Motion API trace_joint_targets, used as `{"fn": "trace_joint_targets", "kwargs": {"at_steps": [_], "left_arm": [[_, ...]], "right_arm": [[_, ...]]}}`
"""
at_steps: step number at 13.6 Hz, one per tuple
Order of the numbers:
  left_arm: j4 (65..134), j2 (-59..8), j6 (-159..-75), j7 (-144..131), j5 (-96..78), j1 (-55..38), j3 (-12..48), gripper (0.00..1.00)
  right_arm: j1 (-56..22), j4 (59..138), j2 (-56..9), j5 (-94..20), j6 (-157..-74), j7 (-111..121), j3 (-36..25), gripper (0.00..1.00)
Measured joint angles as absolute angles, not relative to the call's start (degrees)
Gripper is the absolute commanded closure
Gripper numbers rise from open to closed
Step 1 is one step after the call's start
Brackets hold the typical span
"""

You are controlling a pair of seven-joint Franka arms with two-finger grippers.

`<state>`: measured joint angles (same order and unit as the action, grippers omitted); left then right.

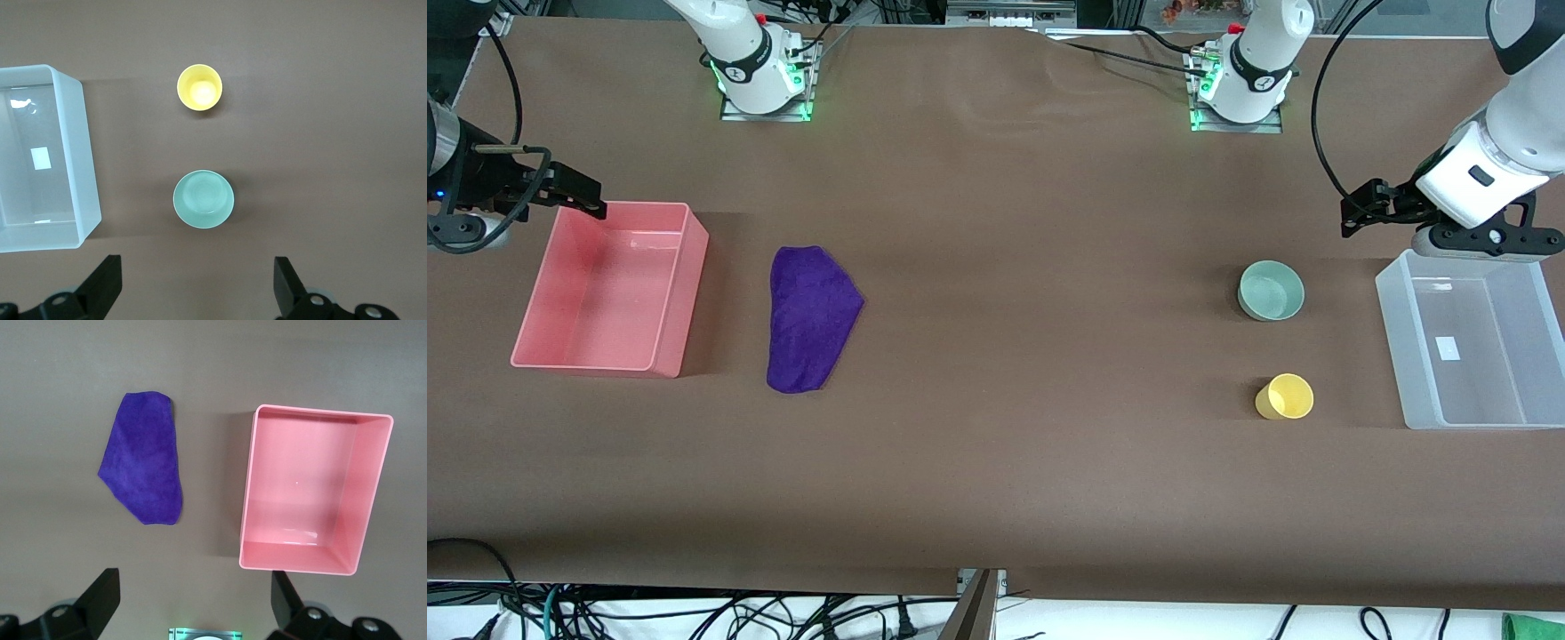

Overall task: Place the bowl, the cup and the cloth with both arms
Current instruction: 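Move the left gripper toward the pale green bowl, then lower the left gripper and grasp the green bowl rim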

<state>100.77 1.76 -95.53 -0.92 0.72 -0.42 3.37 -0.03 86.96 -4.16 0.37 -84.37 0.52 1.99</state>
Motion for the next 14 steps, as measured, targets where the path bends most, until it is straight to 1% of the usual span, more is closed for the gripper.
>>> {"fn": "trace_joint_targets", "kwargs": {"at_steps": [6, 9, 11, 13, 14], "left_arm": [[101.22, -0.4, -94.06, -0.92, 0.62, 0.32, 3.17, 0.0], [104.4, -1.13, -93.44, 1.08, -0.09, 1.86, 3.16, 0.0], [106.97, -1.05, -93.5, 7.75, -4.0, 4.77, 3.17, 0.0], [110.54, -0.7, -95.89, 16.87, -7.81, 9.59, 3.03, 0.0], [112.46, -0.54, -98.5, 20.0, -8.43, 11.22, 2.9, 0.0]], "right_arm": [[-0.03, 86.95, -4.16, 0.37, -84.38, 0.53, 1.99, 0.01], [-0.03, 86.95, -4.16, 0.37, -84.38, 0.54, 1.99, 0.01], [-0.03, 86.95, -4.16, 0.37, -84.38, 0.54, 1.99, 0.01], [-0.03, 86.94, -4.16, 0.37, -84.38, 0.54, 1.98, 0.01], [-0.03, 86.94, -4.16, 0.37, -84.38, 0.55, 1.98, 0.01]]}}
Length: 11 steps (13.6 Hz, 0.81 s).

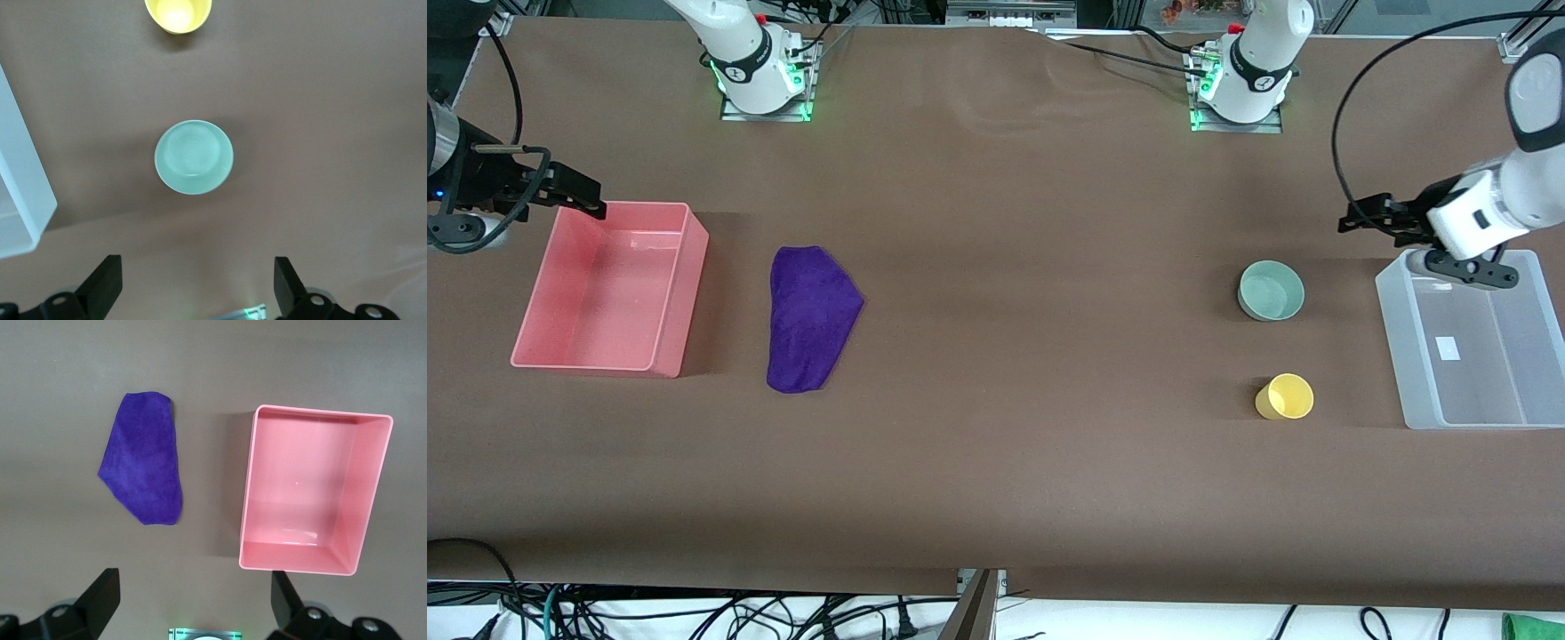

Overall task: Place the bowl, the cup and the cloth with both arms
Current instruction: 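Lower the left gripper and grasp the green bowl rim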

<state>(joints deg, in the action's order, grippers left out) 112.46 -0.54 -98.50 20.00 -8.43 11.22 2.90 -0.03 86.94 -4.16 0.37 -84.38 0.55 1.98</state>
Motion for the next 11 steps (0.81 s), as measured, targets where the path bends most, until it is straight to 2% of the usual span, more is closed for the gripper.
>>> {"fn": "trace_joint_targets", "kwargs": {"at_steps": [2, 4, 7, 8, 9, 10, 11], "left_arm": [[117.66, -0.51, -107.2, 22.7, -8.7, 12.02, 2.96, 0.0], [125.66, -0.84, -119.25, 22.92, -8.72, 11.74, 3.56, 0.0], [133.9, -4.42, -132.23, 24.06, -8.73, 11.42, 3.98, 0.0], [134.55, -6.59, -135.24, 24.4, -8.73, 11.36, 4.08, 0.07], [134.71, -9.04, -138.24, 24.74, -8.73, 11.32, 4.2, 0.26], [134.68, -11.49, -140.91, 25.05, -8.73, 11.31, 4.32, 0.56], [134.59, -13.78, -143.12, 25.1, -8.73, 11.31, 4.41, 0.7]], "right_arm": [[-0.03, 86.94, -4.16, 0.37, -84.38, 0.55, 1.98, 0.0], [-0.03, 86.93, -4.16, 0.37, -84.38, 0.56, 1.98, 0.0], [-0.03, 86.93, -4.16, 0.37, -84.39, 0.56, 1.98, 0.0], [-0.03, 86.91, -4.16, 0.37, -84.39, 0.56, 1.98, 0.01], [-0.03, 86.91, -4.16, 0.37, -84.39, 0.56, 1.98, 0.0], [-0.03, 86.91, -4.16, 0.37, -84.39, 0.56, 1.98, 0.01], [-0.03, 86.91, -4.16, 0.37, -84.39, 0.56, 1.98, 0.0]]}}
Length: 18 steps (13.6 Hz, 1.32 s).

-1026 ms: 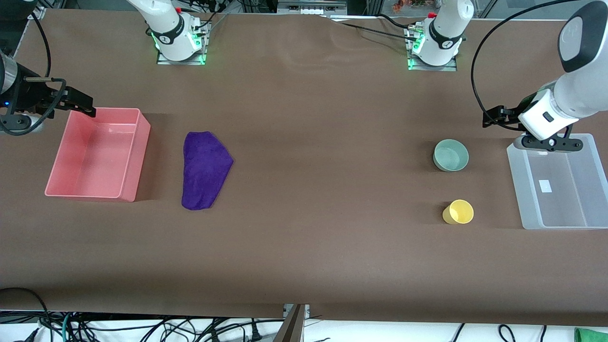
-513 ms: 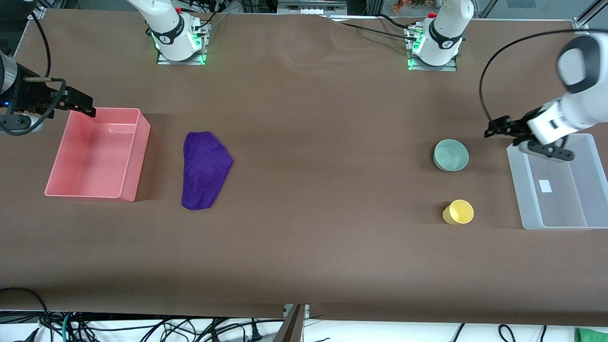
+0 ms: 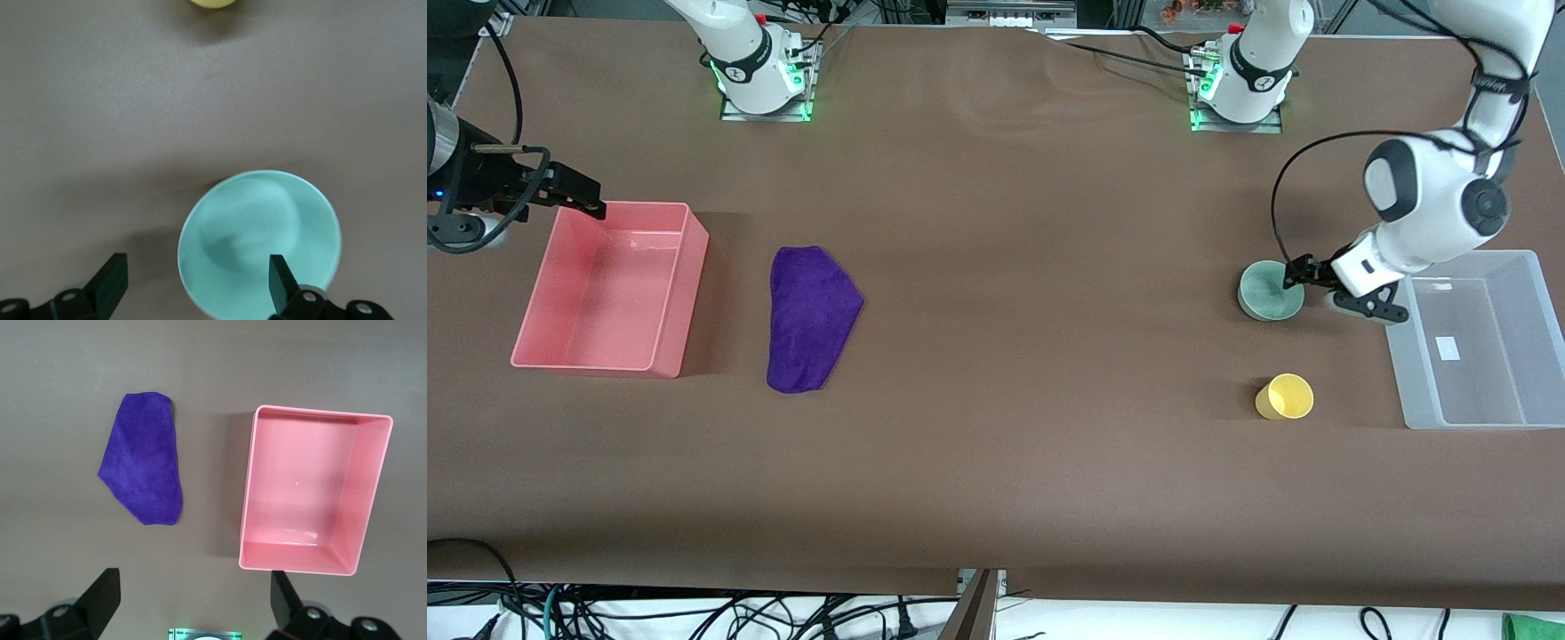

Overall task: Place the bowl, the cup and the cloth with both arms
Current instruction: 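Lower the left gripper and grasp the green bowl rim, then carry the bowl into the clear bin while the right gripper reaches the cloth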

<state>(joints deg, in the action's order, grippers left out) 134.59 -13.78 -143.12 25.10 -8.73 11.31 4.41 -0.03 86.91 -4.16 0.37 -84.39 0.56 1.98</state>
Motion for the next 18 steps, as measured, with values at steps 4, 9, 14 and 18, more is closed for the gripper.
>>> {"fn": "trace_joint_targets", "kwargs": {"at_steps": [4, 9, 14, 18], "left_arm": [[133.34, -19.17, -145.53, 25.1, -8.73, 11.31, 4.42, 1.0], [128.47, -19.45, -141.86, 25.1, -8.73, 11.46, 4.39, 1.0], [110.92, -18.1, -112.61, 24.99, -8.74, 11.8, 3.66, 1.0], [94.75, -17.08, -95.66, 25.33, -6.8, 14.25, 1.14, 1.0]], "right_arm": [[-0.02, 86.9, -4.16, 0.37, -84.4, 0.56, 1.95, 0.01], [-0.14, 86.92, -6.18, 0.37, -84.41, 0.56, 2.06, 0.0], [-0.38, 89.03, -10.7, 0.37, -87.81, 0.56, 2.5, 0.01], [-0.41, 94.84, -11.96, 0.25, -95.41, 0.29, 3.66, 0.0]]}}
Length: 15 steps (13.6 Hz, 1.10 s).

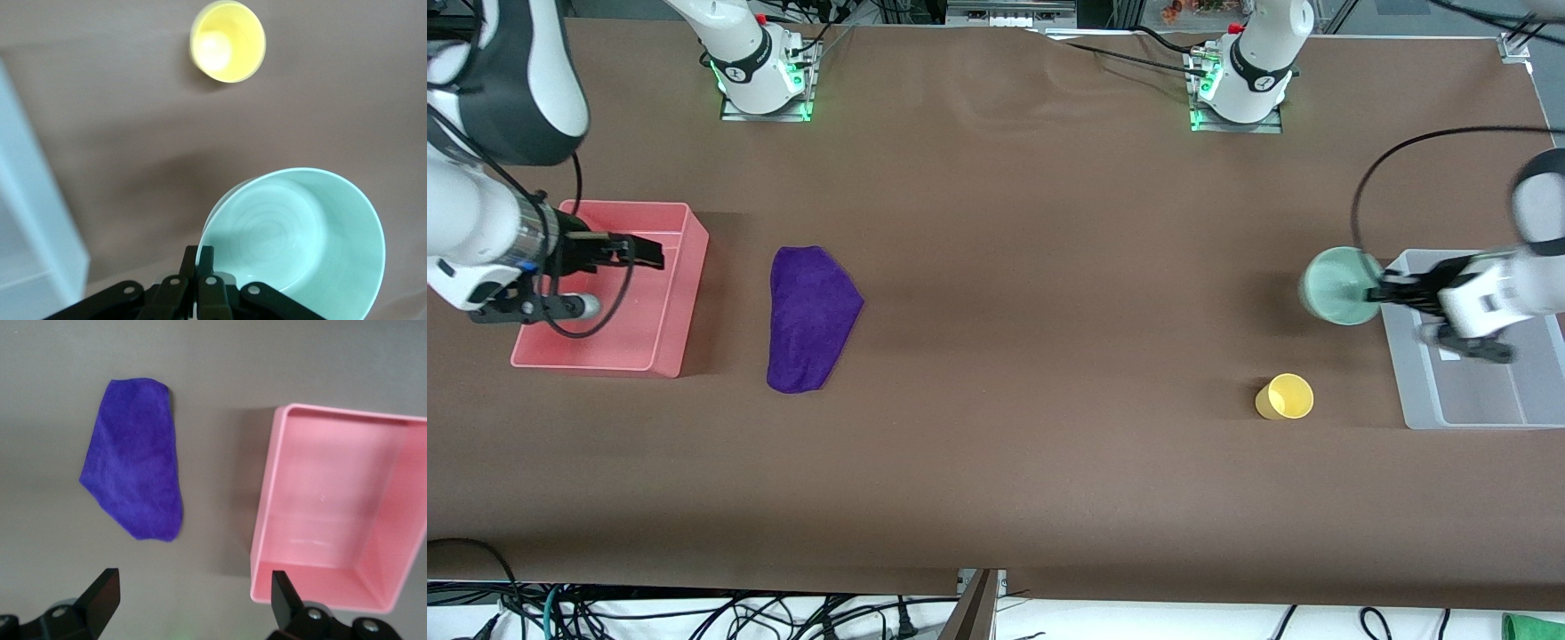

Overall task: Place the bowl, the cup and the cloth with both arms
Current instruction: 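Carry the bowl into the clear bin while the right gripper reaches the cloth, then grasp the purple cloth with the right gripper while the left lowers the bowl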

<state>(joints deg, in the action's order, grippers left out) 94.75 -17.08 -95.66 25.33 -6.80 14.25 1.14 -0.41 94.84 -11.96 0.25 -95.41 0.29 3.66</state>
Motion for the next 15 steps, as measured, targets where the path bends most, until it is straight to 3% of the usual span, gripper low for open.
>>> {"fn": "trace_joint_targets", "kwargs": {"at_steps": [7, 15], "left_arm": [[84.4, -24.49, -94.2, 43.37, 0.78, 24.71, 0.56, 1.0], [82.01, -30.3, -102.47, 51.99, 2.39, 29.92, 0.5, 1.0]], "right_arm": [[-1.34, 107.54, -17.12, 0.21, -115.7, -11.35, 9.98, 0.0], [-5.57, 109.54, -27.24, 0.22, -128.51, -16.02, 10.24, 0.0]]}}
